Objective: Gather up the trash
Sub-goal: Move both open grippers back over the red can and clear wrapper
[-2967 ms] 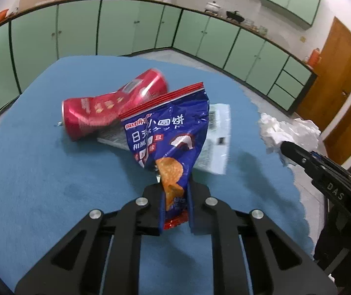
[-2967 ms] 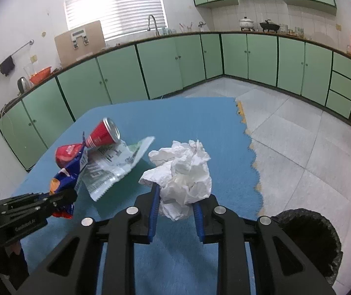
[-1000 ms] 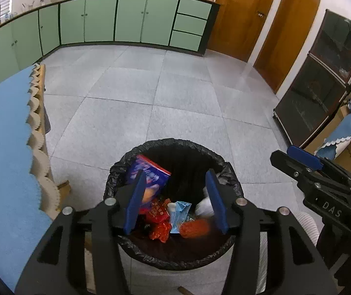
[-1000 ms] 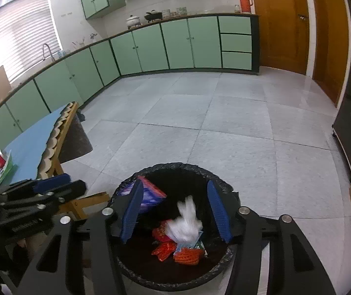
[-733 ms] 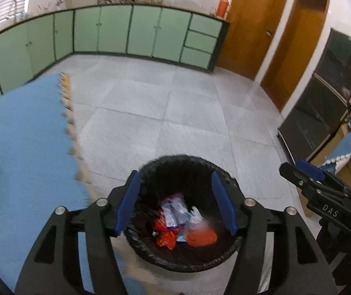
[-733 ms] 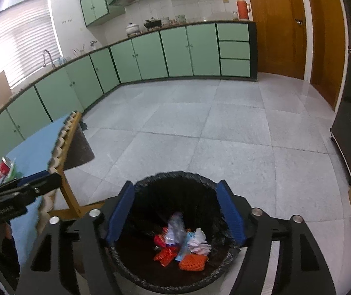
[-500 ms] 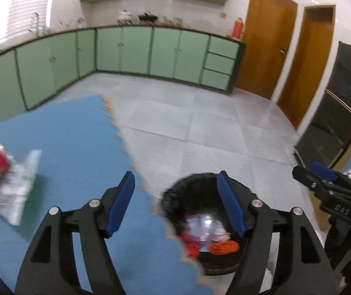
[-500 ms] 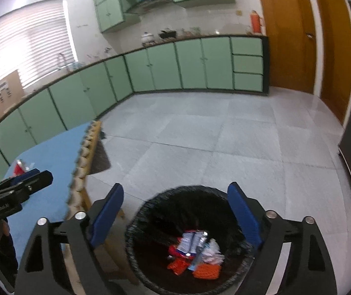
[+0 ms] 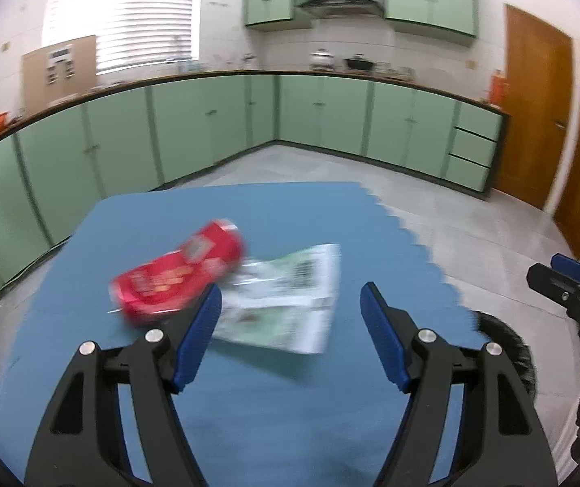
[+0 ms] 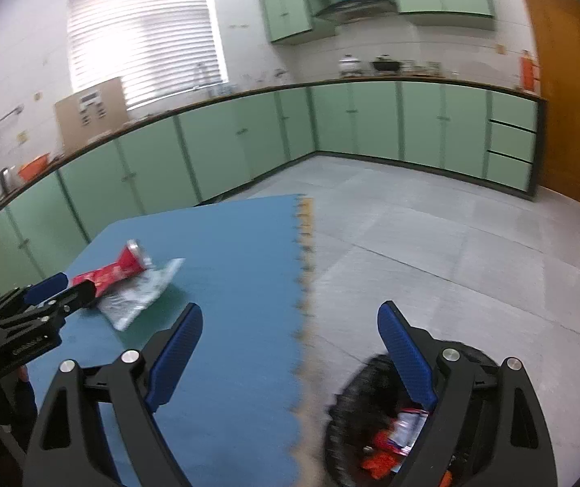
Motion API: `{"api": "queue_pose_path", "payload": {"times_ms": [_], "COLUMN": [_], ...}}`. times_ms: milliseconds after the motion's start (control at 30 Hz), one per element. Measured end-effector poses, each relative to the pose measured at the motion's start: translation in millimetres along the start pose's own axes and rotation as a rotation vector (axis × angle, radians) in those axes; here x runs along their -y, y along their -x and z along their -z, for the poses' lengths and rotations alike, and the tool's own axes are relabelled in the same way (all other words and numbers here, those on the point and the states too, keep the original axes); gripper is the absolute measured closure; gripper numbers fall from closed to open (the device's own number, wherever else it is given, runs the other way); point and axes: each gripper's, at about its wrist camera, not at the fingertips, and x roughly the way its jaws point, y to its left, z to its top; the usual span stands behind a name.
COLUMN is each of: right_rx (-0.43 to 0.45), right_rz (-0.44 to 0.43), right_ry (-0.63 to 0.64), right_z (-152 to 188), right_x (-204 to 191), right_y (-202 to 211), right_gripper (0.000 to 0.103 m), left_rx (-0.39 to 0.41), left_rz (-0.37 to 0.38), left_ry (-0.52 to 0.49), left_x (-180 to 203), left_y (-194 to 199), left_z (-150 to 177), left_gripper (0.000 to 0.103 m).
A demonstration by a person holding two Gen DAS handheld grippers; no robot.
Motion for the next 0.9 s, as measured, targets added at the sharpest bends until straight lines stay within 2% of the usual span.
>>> {"api": "queue_pose_path", "payload": {"times_ms": [200,433,600,900], "right_rx": [-0.031,-0.103,-0.163,-0.217], "right_rz": [-0.066,-0.101,-0.115,-0.114], "right_ry": [0.043,0.072,0.067,0.068], "right_z": [-7,-2,4,10], "right_x": [-54,-97,-106,-117], "right_y": [-39,-79,-100,-124], "right_gripper": [0.019,0.023,0.026,0.031], "left_rx": [0.000,-0.032,-0.049,-0.069], "left_rz": [-0.104,-0.140,-0.151,-0.161], "left_ry": [0.041,0.072,0.086,0.103], "left_x": [-50,-83,-104,-123], "left_y": [1,-7,-15,-30], "left_z": [0,6,7,14], "left_gripper": [0.034,0.034,0.034,0.034]}}
